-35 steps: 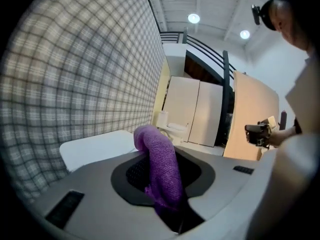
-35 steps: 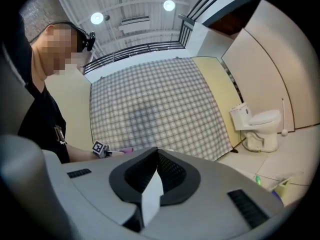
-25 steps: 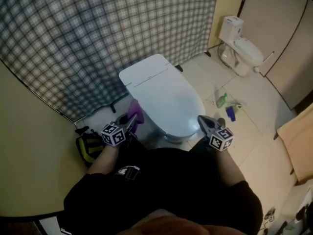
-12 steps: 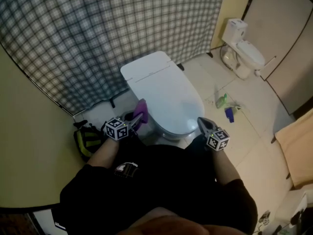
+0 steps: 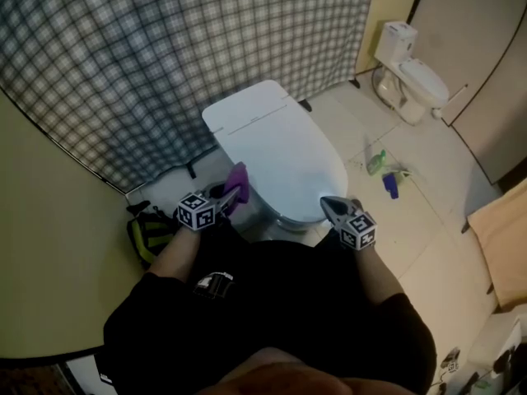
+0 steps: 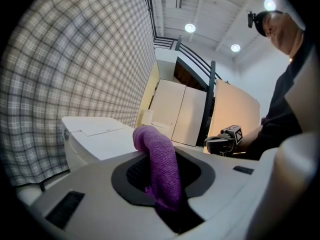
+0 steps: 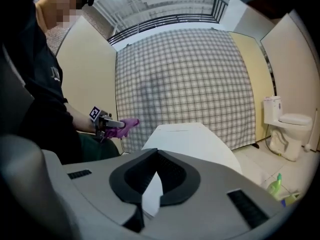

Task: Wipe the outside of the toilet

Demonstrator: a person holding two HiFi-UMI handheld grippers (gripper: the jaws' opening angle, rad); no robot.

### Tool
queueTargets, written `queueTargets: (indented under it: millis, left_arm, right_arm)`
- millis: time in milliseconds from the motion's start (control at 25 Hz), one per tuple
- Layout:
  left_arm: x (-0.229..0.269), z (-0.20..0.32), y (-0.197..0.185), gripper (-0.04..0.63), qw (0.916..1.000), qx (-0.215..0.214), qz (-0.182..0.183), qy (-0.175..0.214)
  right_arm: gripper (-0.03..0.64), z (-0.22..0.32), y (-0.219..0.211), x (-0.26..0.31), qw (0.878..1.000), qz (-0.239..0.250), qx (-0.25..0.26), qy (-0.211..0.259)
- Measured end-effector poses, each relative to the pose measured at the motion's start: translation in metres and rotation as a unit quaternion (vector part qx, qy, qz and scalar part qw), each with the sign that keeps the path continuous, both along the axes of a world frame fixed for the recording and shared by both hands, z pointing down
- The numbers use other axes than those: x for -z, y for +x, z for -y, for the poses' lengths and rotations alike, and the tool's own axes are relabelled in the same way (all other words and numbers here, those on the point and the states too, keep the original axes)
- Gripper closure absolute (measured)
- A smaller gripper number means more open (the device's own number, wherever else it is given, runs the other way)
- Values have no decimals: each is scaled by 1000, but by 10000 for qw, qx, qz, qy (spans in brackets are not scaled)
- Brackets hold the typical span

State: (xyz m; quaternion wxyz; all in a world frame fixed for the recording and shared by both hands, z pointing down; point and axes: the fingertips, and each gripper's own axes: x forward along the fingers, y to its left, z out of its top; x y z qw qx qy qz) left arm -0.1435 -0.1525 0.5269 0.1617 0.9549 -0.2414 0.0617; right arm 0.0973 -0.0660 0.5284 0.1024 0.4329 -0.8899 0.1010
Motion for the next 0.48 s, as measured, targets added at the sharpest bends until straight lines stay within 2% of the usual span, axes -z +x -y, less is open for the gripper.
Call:
queueTargets:
  millis: [160,360,480]
  left_arm:
    - [-14,-1,7,508,10000,-37,70,-18]
    - [51,-15,8,508,9998,3,216,-37]
    - [39,-15,8,508,9998,-26,177,-30]
  right_arm:
    - [617,1,8,-13,10000,21,-14,-32]
    - [617,-13,15,43,9996,268,-36,-46]
    - [617,-12,13,31,9997,228,-43,-58]
